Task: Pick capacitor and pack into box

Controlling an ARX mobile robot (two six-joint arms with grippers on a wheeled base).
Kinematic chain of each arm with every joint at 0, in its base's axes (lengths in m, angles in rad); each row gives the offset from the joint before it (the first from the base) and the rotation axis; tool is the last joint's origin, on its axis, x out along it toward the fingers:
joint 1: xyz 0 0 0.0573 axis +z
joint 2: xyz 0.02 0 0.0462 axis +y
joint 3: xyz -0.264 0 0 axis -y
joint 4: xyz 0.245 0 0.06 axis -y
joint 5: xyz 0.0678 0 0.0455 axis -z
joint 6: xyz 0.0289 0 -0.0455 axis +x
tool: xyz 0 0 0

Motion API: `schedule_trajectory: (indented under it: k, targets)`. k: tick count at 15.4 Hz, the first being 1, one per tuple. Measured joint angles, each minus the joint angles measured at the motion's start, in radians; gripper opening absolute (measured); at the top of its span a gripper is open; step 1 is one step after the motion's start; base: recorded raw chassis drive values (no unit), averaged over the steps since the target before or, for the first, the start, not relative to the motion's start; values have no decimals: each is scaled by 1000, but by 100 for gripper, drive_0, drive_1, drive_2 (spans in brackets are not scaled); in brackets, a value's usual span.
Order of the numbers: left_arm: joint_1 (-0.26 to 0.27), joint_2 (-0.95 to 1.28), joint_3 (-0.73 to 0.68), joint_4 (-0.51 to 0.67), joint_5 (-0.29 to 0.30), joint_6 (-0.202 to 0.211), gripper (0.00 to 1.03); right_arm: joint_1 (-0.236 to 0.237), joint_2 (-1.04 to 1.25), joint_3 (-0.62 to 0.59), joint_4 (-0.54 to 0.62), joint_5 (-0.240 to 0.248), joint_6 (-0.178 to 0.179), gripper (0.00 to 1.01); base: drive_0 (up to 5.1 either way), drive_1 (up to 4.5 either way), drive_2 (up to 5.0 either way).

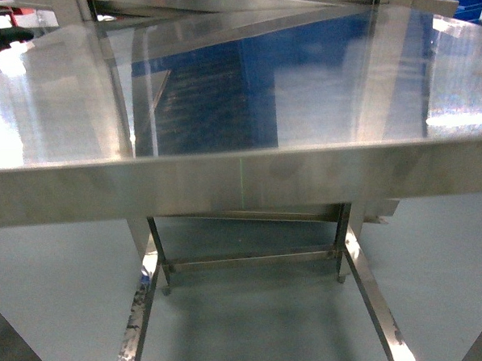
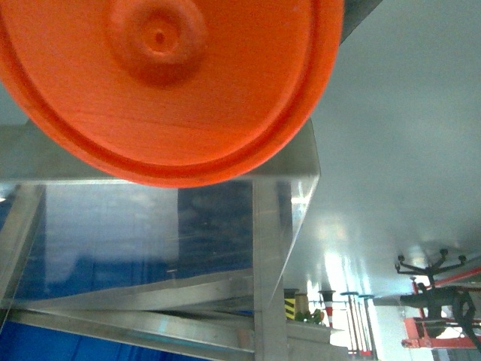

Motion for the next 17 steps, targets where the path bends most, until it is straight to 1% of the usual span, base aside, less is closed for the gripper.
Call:
schedule_trajectory:
  k: [17]
  targets:
    - [0,0,0,0,0,0,44,0,0,0,-2,0,-1,98,0,0,0]
